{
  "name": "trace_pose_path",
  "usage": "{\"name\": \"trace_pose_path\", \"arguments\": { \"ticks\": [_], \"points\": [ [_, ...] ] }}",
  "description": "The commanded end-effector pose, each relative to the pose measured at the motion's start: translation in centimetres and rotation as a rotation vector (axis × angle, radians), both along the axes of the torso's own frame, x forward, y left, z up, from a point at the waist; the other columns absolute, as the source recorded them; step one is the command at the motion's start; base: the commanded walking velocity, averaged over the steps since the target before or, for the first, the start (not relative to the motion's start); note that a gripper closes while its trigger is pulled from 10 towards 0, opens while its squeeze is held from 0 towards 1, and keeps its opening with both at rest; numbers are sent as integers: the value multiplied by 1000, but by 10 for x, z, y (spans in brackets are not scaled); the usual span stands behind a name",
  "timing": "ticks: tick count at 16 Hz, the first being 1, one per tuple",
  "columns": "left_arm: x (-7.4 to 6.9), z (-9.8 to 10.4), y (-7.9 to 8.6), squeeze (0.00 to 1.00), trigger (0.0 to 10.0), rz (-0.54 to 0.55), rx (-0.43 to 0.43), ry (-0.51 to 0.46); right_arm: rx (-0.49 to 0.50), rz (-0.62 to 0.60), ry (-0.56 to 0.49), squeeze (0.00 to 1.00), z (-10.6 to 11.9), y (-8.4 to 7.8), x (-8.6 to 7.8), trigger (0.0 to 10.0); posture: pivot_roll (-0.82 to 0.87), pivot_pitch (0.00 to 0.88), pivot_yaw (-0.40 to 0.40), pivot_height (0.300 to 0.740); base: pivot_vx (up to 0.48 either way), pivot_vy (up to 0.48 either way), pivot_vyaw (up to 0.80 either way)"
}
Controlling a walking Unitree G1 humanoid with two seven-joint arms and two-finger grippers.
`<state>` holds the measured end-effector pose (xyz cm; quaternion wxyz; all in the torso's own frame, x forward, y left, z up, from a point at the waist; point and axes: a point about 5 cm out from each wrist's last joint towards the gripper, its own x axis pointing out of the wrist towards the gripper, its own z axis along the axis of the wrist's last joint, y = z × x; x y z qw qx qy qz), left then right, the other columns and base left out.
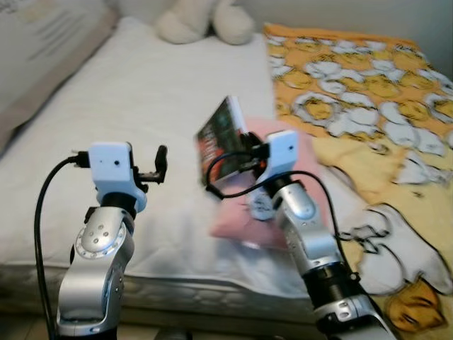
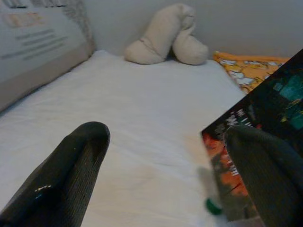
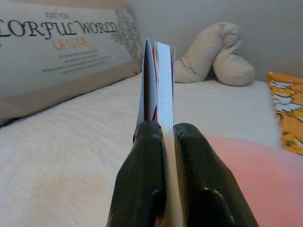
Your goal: Clean up the room
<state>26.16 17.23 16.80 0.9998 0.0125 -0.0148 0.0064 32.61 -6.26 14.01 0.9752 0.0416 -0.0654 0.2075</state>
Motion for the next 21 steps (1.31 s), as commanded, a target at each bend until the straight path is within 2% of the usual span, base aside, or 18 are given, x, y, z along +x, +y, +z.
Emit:
{"name": "trace_pose_path", "arguments": {
  "ticks": [1, 6, 13, 17, 21],
  "points": [
    [1, -2, 0, 0, 10000, -16, 5, 3, 17, 16, -57, 0, 17, 6, 3, 0, 72, 0, -28, 740, 0, 480, 0],
    [5, -7, -6, 0, 10000, -67, 7, 3, 7, 3, -32, 0, 6, 0, -2, 0, 63, 0, -33, 740, 0, 480, 0],
    [12, -8, -13, 0, 10000, -102, -2, -2, -5, -5, -26, 0, 4, -3, 0, 0, 53, 0, -30, 740, 0, 480, 0],
    [15, -13, -10, 0, 10000, -54, 16, 25, -25, -16, -2, 0, -2, -6, 2, 0, 49, 0, -32, 740, 0, 0, 0],
    [16, -13, -9, 0, 10000, -43, 15, 15, -27, -18, -4, 0, -3, -7, 3, 0, 47, 0, -34, 740, 0, 0, -800]
  ]
}}
